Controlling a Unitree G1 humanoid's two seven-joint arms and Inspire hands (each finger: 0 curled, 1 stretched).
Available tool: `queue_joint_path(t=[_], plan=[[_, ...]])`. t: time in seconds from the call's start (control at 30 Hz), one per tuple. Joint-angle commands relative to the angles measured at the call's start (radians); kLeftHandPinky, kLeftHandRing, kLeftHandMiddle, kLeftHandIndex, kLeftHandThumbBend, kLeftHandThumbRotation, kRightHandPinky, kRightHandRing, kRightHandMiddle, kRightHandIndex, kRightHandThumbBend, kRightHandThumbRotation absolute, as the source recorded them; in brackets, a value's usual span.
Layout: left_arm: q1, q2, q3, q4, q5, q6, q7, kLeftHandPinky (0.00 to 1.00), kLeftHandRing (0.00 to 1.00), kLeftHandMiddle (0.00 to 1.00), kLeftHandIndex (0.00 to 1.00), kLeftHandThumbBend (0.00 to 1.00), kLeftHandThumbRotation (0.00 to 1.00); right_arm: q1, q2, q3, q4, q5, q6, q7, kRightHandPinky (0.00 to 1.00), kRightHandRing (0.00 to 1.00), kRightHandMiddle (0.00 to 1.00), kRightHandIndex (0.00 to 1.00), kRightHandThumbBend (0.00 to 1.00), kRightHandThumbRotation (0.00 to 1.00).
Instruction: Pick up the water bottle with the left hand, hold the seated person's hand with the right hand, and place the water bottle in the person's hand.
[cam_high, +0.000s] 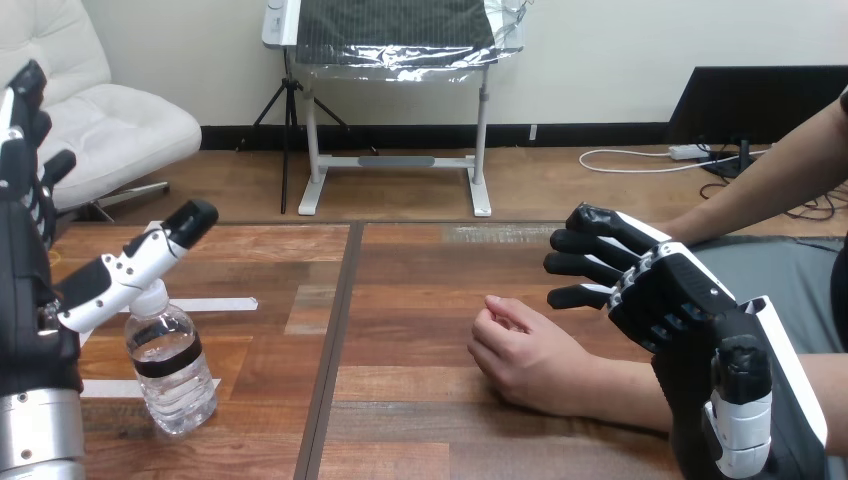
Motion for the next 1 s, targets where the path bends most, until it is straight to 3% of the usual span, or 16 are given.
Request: queue_joint_path(t=[0.0,0.23,0.97], plan=[[-0.067,0.026,0.003,0.032,0.007,0.005,0.006,0.90,0.96,0.96,0.94,1.00,0.28,-0.062,-0.006,-0.011,-0.020,0.013,-0.012,0.002,0.67,0.76,0.79,0.80,0.89,0.96],[-0.081,0.038,0.003,0.075,0.021,-0.012,0.012,0.91,0.96,0.96,0.94,1.00,0.24,-0.064,-0.003,-0.013,-0.018,0.004,-0.018,0.001,0.66,0.76,0.78,0.80,0.89,0.96],[-0.095,0.054,-0.009,0.176,0.047,0.032,0.021,1.00,1.00,1.00,0.99,0.94,0.15,-0.059,-0.003,-0.010,-0.029,0.003,-0.009,-0.002,0.65,0.75,0.78,0.79,0.90,0.96]])
